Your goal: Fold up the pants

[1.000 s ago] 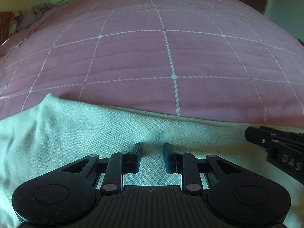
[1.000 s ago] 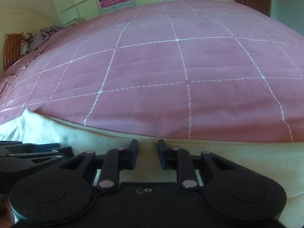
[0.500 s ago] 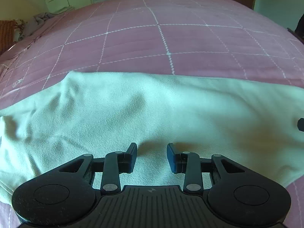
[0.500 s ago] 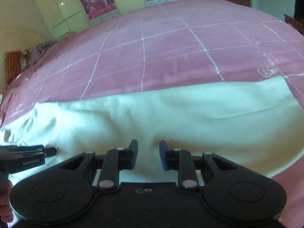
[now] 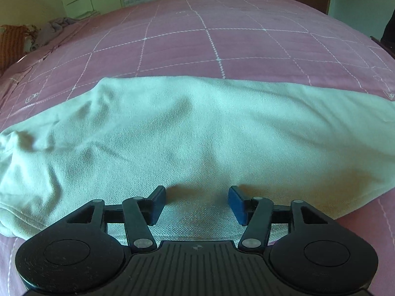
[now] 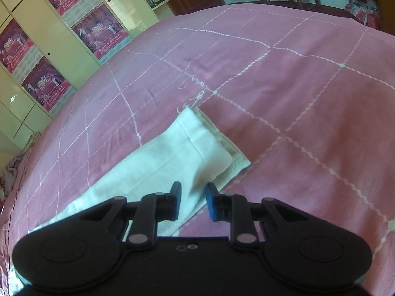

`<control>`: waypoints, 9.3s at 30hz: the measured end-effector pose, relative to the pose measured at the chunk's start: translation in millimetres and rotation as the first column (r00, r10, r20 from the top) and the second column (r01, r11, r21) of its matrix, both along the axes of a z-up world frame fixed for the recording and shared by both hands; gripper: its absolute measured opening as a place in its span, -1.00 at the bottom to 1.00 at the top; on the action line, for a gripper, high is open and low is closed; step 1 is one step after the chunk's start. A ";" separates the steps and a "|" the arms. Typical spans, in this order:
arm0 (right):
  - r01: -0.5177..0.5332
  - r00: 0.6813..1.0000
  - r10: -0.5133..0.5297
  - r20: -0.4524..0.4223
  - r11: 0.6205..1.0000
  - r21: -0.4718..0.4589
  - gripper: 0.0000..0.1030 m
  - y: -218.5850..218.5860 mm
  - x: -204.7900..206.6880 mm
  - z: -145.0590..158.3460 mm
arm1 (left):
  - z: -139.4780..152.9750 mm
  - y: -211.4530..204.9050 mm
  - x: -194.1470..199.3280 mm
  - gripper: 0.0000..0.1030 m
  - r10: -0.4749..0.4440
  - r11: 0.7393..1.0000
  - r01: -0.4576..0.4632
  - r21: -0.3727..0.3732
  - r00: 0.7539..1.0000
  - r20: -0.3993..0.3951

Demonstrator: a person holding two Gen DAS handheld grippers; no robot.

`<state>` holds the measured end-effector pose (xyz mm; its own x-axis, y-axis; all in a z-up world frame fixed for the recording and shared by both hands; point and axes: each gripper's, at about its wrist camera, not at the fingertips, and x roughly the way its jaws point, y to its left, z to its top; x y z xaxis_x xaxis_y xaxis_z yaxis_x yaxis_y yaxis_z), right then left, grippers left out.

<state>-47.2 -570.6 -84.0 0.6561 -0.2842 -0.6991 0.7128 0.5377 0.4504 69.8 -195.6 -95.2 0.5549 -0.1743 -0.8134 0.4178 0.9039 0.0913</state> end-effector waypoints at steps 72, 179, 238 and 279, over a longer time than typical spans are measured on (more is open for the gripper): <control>-0.255 0.958 0.192 -0.214 0.910 -0.326 -0.46 55.2 48.2 0.0 | 5.1 -54.1 -23.1 0.56 -0.017 1.000 0.017 -0.001 1.000 -0.005; -0.353 0.932 0.362 -0.026 0.889 -0.290 -0.02 170.3 82.6 22.2 | 45.2 107.8 38.9 -0.66 0.242 0.900 -0.278 -0.334 0.959 -0.145; -0.661 0.746 0.554 -0.369 0.682 -0.313 -0.09 271.7 150.2 -19.5 | 6.9 87.3 16.2 0.66 0.195 0.980 -0.196 -0.038 0.981 -0.014; -0.726 0.686 0.648 -0.331 0.640 -0.253 -0.10 381.7 211.7 -29.4 | 0.8 295.3 41.2 0.66 0.549 0.761 -0.595 -0.259 0.803 -0.232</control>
<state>164.4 -188.9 -113.4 0.6232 -0.0459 -0.7807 0.1203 0.9920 0.0377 111.0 99.7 -94.4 0.5213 -0.1099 -0.8463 -0.1991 0.9486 -0.2458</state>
